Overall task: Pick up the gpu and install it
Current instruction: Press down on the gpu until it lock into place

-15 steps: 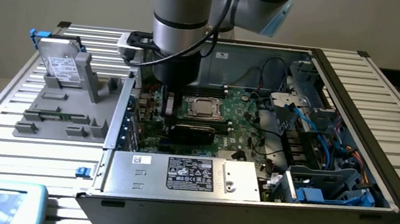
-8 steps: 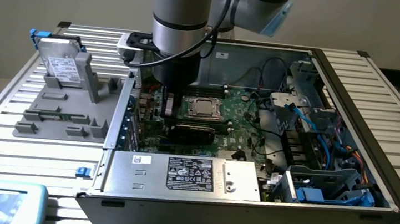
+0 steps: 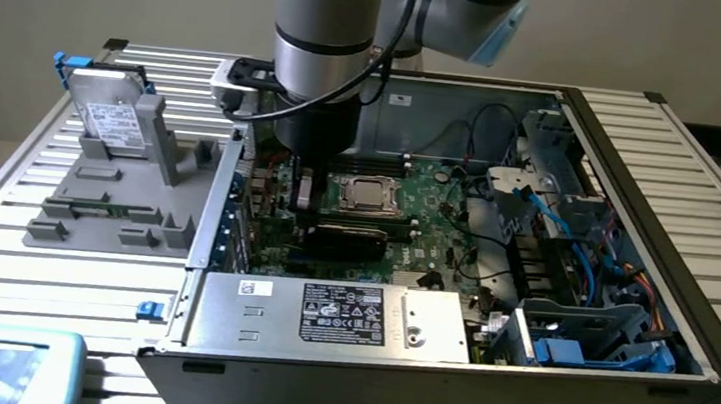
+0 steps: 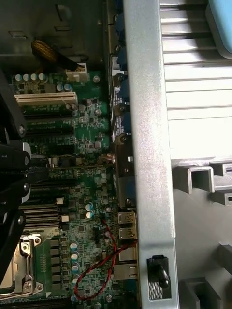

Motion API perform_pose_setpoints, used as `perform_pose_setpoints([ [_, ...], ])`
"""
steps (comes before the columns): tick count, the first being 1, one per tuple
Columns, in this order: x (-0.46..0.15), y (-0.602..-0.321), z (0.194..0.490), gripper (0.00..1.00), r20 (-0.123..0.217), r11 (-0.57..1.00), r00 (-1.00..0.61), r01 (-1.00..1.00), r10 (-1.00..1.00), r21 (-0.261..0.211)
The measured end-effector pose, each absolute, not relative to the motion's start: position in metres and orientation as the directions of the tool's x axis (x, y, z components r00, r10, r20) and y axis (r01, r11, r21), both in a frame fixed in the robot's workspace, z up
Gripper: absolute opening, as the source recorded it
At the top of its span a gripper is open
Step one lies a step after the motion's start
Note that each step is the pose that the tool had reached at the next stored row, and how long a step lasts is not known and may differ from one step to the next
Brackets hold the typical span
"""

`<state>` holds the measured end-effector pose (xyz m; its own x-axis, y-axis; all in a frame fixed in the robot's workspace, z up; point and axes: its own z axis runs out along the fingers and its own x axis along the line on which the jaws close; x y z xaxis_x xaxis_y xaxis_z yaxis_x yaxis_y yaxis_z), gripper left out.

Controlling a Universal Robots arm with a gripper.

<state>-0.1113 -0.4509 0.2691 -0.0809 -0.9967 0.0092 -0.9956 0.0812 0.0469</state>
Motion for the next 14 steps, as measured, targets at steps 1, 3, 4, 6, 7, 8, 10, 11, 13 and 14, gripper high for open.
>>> perform_pose_setpoints([
  [1,-0.111,-0.451,0.274,0.12,0.010,0.083,-0.082,-0.995,-0.997,0.048],
  [3,-0.111,-0.451,0.283,0.12,0.011,0.083,-0.083,-0.995,-0.996,0.049],
  [4,-0.111,-0.451,0.288,0.12,0.011,0.084,-0.083,-0.995,-0.996,0.051],
  [6,-0.109,-0.451,0.296,0.12,0.011,0.084,-0.083,-0.995,-0.996,0.053],
  [7,-0.107,-0.451,0.300,0.12,0.011,0.084,-0.083,-0.995,-0.996,0.054],
  [8,-0.106,-0.451,0.303,0.12,0.012,0.084,-0.083,-0.995,-0.996,0.055],
  [10,-0.102,-0.452,0.306,0.12,0.012,0.084,-0.083,-0.995,-0.996,0.057],
  [11,-0.099,-0.453,0.307,0.12,0.011,0.084,-0.083,-0.995,-0.996,0.057],
  [13,-0.094,-0.454,0.307,0.12,0.011,0.084,-0.083,-0.995,-0.996,0.059],
  [14,-0.092,-0.455,0.307,0.12,0.010,0.084,-0.083,-0.995,-0.996,0.061],
])
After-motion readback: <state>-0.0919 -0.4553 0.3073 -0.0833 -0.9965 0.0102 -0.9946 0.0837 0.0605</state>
